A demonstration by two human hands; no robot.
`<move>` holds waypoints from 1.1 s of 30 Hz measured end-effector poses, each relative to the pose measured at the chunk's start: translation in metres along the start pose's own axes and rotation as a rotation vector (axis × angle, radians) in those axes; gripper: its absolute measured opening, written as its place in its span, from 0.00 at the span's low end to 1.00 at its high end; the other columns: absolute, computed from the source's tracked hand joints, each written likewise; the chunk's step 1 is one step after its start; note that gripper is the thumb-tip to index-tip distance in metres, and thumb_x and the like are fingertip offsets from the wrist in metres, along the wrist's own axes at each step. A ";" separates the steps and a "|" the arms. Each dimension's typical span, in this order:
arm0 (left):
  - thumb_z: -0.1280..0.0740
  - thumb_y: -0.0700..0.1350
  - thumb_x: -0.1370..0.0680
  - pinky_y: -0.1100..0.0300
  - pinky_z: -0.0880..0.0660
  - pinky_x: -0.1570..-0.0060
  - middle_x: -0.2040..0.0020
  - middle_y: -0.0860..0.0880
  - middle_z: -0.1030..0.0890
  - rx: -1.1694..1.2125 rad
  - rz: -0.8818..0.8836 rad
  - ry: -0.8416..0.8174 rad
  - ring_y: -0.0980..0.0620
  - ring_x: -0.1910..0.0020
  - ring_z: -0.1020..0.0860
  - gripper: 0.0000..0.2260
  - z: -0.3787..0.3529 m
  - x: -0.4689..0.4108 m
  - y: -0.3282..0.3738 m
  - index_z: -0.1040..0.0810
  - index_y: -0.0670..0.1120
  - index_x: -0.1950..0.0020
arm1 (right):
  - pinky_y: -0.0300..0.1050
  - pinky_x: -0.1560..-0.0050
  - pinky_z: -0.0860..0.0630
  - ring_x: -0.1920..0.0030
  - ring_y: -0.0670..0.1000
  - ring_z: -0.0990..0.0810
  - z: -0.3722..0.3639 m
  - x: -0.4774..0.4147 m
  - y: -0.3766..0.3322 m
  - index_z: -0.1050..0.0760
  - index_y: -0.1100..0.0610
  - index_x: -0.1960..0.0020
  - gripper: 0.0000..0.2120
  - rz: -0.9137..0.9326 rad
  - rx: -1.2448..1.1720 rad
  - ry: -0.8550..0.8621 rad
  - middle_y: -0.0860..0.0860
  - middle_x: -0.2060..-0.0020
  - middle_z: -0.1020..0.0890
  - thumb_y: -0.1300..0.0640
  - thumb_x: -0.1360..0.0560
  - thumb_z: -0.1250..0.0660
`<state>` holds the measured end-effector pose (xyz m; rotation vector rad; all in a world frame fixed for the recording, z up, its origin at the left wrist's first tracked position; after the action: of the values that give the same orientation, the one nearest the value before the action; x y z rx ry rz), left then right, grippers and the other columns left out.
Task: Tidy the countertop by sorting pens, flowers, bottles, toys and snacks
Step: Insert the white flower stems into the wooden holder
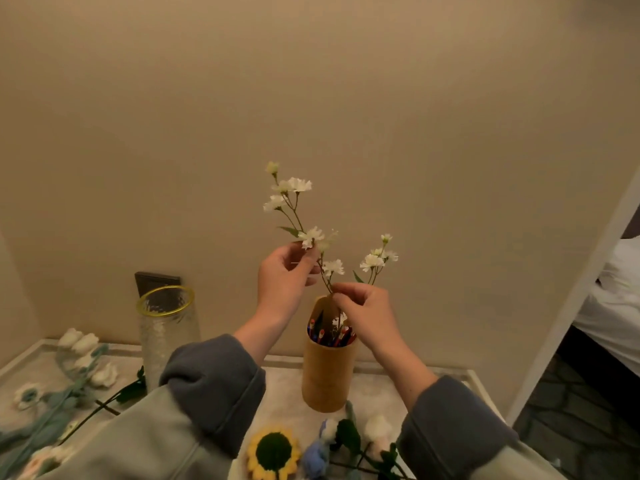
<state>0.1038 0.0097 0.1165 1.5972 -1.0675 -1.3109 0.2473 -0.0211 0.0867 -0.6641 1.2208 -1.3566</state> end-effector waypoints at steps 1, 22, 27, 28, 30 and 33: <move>0.31 0.45 0.23 0.58 0.19 0.58 0.57 0.47 0.16 -0.018 -0.004 0.012 0.50 0.58 0.17 0.04 -0.002 -0.004 -0.004 0.20 0.48 0.49 | 0.41 0.44 0.22 0.46 0.44 0.19 0.001 -0.003 0.004 0.18 0.48 0.45 0.11 0.004 0.013 0.008 0.43 0.50 0.16 0.59 0.24 0.33; 0.37 0.44 0.20 0.51 0.22 0.47 0.52 0.50 0.18 -0.401 0.175 -0.068 0.50 0.51 0.21 0.06 -0.006 -0.018 -0.093 0.21 0.48 0.49 | 0.48 0.47 0.24 0.47 0.51 0.24 -0.004 0.014 0.101 0.36 0.52 0.35 0.19 -0.323 -0.014 0.222 0.49 0.45 0.26 0.61 0.23 0.35; 0.36 0.43 0.20 0.49 0.23 0.44 0.51 0.50 0.19 -0.408 0.240 -0.091 0.49 0.48 0.21 0.04 -0.004 -0.008 -0.107 0.22 0.49 0.48 | 0.50 0.37 0.28 0.34 0.51 0.31 -0.013 0.018 0.108 0.46 0.52 0.25 0.39 -0.372 -0.028 0.020 0.51 0.32 0.32 0.63 0.28 0.29; 0.36 0.43 0.20 0.49 0.23 0.43 0.50 0.50 0.19 -0.399 0.247 -0.092 0.49 0.48 0.21 0.04 -0.003 -0.006 -0.109 0.22 0.50 0.48 | 0.52 0.34 0.30 0.31 0.52 0.32 -0.014 0.019 0.108 0.47 0.52 0.24 0.42 -0.370 -0.027 -0.008 0.51 0.30 0.33 0.63 0.30 0.28; 0.37 0.43 0.20 0.48 0.23 0.42 0.49 0.51 0.19 -0.372 0.263 -0.086 0.50 0.46 0.22 0.05 0.000 -0.003 -0.112 0.23 0.51 0.46 | 0.54 0.32 0.32 0.28 0.53 0.34 -0.017 0.019 0.109 0.50 0.51 0.23 0.46 -0.361 -0.037 -0.049 0.51 0.28 0.34 0.64 0.32 0.26; 0.38 0.42 0.20 0.50 0.23 0.42 0.48 0.52 0.19 -0.343 0.267 -0.065 0.51 0.46 0.21 0.07 0.004 0.001 -0.113 0.23 0.51 0.44 | 0.52 0.33 0.32 0.29 0.54 0.34 -0.023 0.016 0.109 0.50 0.49 0.23 0.51 -0.321 -0.045 -0.073 0.50 0.30 0.33 0.63 0.35 0.23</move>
<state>0.1137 0.0461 0.0095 1.1258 -0.9932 -1.2894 0.2618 -0.0103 -0.0240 -0.9647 1.1217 -1.5565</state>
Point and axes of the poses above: each hand's wrist, its own x-axis away from the middle knuckle, its own z-axis out of the back of the hand, y = z × x, the point moved 2 cm from there along -x, towards the middle knuckle
